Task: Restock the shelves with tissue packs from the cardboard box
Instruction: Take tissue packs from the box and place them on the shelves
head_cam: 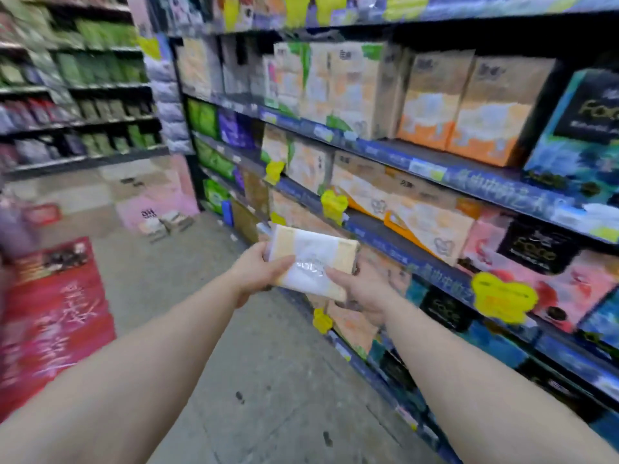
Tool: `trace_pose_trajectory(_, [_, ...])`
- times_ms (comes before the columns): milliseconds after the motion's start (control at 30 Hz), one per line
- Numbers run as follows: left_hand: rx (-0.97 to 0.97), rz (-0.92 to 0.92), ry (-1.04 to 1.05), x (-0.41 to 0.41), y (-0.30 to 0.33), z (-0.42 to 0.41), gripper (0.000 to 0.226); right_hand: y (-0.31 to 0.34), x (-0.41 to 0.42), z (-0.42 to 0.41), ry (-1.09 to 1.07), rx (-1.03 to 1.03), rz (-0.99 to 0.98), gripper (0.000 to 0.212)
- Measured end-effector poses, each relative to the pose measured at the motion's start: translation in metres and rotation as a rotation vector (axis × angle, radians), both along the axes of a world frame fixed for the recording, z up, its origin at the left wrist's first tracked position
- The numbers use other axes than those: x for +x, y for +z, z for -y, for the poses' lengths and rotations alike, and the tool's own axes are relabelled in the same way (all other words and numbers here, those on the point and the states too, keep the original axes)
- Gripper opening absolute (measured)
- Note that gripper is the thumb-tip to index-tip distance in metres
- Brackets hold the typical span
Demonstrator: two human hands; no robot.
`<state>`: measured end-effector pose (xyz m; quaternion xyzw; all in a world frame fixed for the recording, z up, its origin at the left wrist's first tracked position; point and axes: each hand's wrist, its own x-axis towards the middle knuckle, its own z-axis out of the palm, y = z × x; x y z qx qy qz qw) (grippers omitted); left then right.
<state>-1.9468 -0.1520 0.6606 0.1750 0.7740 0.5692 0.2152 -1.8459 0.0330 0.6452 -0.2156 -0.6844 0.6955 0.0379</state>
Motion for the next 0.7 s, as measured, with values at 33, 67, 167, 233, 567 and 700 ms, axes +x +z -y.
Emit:
trace_pose_trajectory(33, [0.008, -0.018, 0.018, -0.021, 0.007, 0.02, 0.047, 0.008, -0.026, 0.016, 0.026, -0.049, -0.002, 0.023])
trace_pose_trajectory(67, [0.017, -0.032, 0.036, -0.04, 0.012, 0.039, 0.041, 0.016, -0.051, 0.032, 0.052, -0.092, 0.003, 0.019])
trace_pose_trajectory(167, [0.045, -0.076, 0.105, -0.098, 0.02, 0.082, 0.017, 0.027, -0.124, 0.065, 0.131, -0.101, -0.02, 0.007])
trace_pose_trajectory(233, [0.075, -0.089, 0.135, -0.134, 0.021, 0.105, 0.011, 0.033, -0.168, 0.082, 0.188, -0.068, -0.05, 0.006])
trace_pose_trajectory(567, [0.03, -0.089, 0.383, -0.359, 0.029, 0.154, 0.043, 0.026, -0.431, 0.123, 0.389, -0.007, -0.119, 0.024])
trace_pose_trajectory(700, [0.039, -0.072, 0.446, -0.465, 0.048, 0.168, 0.043, 0.051, -0.557, 0.139, 0.458, 0.065, -0.152, 0.035])
